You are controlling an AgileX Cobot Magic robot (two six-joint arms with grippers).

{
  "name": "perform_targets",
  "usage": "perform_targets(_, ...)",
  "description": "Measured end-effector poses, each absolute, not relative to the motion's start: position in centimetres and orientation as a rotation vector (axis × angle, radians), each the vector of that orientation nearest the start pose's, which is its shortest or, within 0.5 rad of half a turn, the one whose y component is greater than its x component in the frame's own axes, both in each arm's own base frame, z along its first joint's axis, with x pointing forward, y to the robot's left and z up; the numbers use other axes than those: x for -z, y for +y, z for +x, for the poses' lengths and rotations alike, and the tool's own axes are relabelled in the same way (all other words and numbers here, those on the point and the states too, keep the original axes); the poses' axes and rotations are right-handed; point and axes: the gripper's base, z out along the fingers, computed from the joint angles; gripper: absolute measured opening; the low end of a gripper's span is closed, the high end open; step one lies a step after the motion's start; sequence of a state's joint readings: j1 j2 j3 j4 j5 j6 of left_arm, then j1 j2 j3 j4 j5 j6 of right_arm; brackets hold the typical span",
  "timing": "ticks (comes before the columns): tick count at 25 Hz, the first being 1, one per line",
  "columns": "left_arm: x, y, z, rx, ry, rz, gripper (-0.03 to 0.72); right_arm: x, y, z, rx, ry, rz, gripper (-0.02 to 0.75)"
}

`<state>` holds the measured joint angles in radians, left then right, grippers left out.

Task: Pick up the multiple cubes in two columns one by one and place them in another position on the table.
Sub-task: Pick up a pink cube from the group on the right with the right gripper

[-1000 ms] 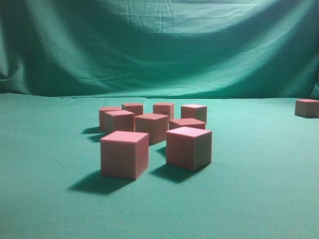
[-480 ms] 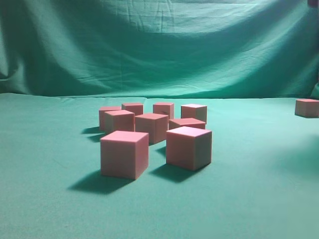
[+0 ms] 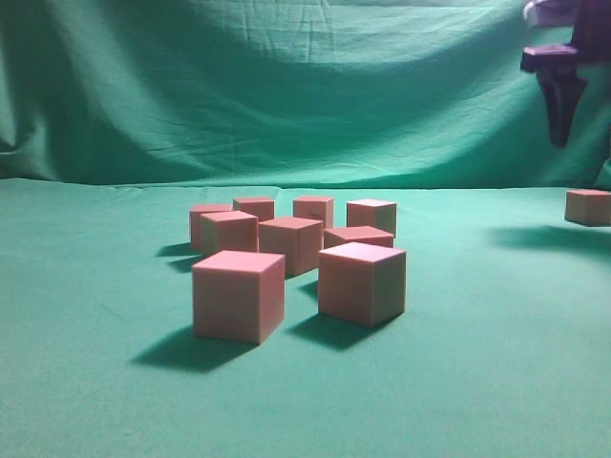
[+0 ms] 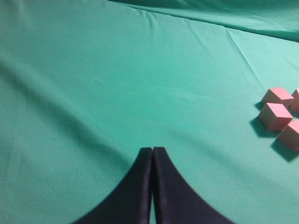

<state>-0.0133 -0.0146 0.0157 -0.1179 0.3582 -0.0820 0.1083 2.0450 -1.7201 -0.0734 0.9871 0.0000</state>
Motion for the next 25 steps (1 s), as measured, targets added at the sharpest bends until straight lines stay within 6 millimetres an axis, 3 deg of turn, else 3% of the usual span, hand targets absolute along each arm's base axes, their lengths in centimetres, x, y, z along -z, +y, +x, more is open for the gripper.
perform_targets(11,-17.7,-0.4,5.3,0.182,1.839,-0.136,0.000,-17.2,4.5,45.6,0.060,2.874,-0.287,0.567)
perform_targets(12,-17.7,-0.4,5.3,0.182,1.839,-0.136,0.000,-17.0,4.5,45.6,0.060,2.874,-0.287,0.513)
perform_targets(13,-17.7,-0.4,5.3,0.182,1.839,-0.136,0.000,-17.0,4.5,45.7,0.059,2.868,-0.287,0.510)
perform_targets(18,-17.7,-0.4,5.3,0.182,1.839,-0.136,0.000,-17.0,4.6,45.8,0.049,2.860,-0.280,0.266)
perform_targets(23,-17.7,-0.4,5.3,0.182,1.839,-0.136,0.000,-17.6,5.2,45.2,-0.069,2.908,-0.220,0.273)
perform_targets(25,-17.7,-0.4,5.3,0.182,1.839,-0.136,0.000,-19.6,6.1,44.7,-0.121,2.892,-0.233,0.273)
